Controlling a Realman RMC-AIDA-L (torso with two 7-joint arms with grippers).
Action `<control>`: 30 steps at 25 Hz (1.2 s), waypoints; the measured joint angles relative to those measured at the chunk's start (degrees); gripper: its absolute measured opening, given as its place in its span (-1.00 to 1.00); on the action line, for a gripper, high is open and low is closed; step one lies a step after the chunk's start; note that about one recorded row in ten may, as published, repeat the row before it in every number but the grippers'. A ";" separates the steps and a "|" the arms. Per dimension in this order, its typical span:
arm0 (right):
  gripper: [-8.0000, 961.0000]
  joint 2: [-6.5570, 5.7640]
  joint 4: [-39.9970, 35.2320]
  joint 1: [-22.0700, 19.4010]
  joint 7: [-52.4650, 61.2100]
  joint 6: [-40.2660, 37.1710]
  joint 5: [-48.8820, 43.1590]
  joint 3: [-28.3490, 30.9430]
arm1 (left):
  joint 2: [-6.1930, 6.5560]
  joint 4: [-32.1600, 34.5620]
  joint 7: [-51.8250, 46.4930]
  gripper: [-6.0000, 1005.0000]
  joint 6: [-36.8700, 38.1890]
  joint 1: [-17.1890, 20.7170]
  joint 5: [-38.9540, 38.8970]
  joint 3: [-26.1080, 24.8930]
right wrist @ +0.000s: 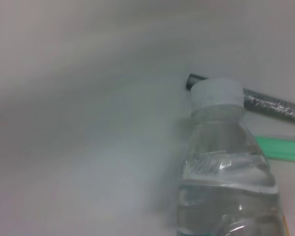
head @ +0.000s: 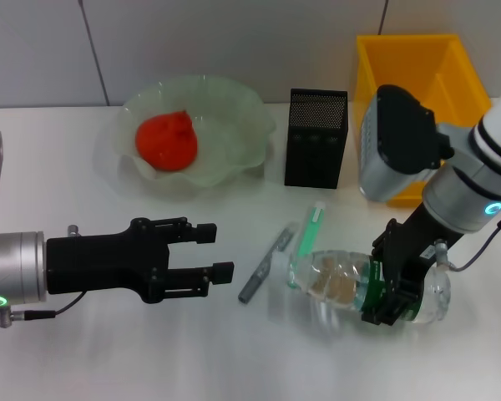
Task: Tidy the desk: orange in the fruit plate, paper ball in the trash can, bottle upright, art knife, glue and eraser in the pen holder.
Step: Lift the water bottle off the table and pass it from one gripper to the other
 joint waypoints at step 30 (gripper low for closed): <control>0.58 -0.59 2.07 -10.09 -18.11 -0.56 31.43 26.32 | -3.69 -2.72 -2.29 0.42 1.85 0.93 -4.28 -19.81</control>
